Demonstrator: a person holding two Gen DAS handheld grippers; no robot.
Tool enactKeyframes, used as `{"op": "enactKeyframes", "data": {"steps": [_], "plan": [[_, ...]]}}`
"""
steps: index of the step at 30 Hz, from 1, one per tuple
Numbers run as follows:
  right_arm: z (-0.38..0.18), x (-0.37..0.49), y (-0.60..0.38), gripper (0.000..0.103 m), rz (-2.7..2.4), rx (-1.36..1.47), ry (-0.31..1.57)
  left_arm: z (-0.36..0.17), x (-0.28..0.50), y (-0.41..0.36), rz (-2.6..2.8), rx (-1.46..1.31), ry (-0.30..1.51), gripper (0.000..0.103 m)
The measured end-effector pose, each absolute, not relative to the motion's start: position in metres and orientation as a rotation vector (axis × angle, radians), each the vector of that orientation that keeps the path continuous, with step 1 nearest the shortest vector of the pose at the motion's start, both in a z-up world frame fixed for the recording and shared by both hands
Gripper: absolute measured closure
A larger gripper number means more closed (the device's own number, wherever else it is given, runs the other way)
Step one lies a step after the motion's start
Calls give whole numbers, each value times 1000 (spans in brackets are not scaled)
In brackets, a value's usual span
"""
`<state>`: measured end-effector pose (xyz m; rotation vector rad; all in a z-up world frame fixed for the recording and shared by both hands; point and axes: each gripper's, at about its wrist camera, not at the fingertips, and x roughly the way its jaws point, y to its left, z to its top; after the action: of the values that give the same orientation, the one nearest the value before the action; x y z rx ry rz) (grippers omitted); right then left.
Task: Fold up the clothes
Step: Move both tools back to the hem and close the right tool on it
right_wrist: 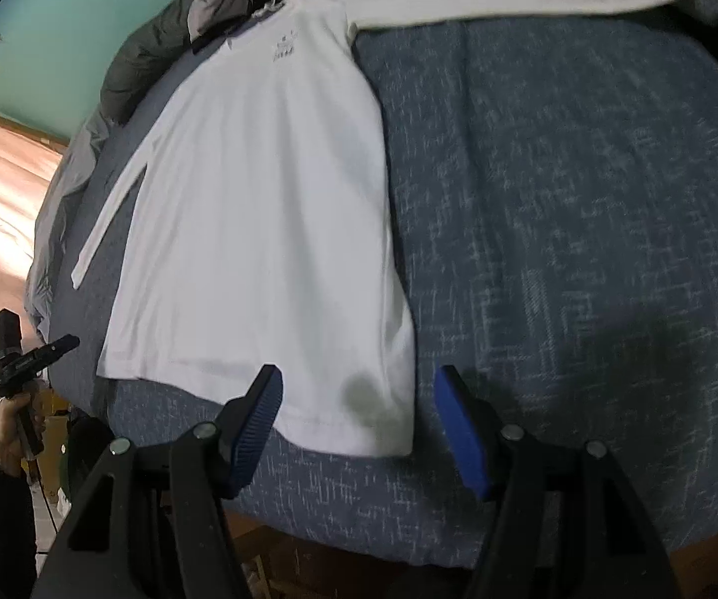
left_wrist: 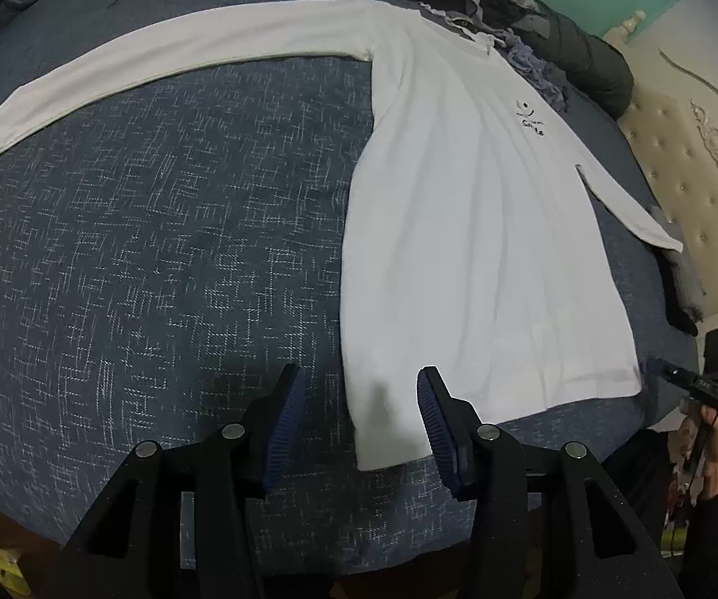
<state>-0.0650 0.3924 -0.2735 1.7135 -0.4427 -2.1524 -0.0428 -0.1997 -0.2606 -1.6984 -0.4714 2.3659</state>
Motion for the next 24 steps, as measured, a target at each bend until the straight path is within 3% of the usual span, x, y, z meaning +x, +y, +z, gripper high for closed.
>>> {"op": "enactKeyframes", "data": {"steps": [4,8,10,13,14,24], "plan": [[-285,-64,387,39,-2114,1759,-417,-257,-39,-198,2366,-1680,-479,48],[-287,-63,379,60,-2118,1770,-342,-259,-37,-197,2353,-1675,-489,46],[-289,-66,373,66,-2098,1772,-312,-263,-36,-196,2344,-1691,-482,46],[-289,-67,369,90,-2092,1770,-265,-268,-35,-197,2336,-1707,-485,46],[-287,-67,369,93,-2100,1758,-254,-269,-35,-198,2334,-1709,-488,46],[-251,-75,399,96,-2181,1620,-360,-274,-36,-202,2320,-1727,-503,45]]}}
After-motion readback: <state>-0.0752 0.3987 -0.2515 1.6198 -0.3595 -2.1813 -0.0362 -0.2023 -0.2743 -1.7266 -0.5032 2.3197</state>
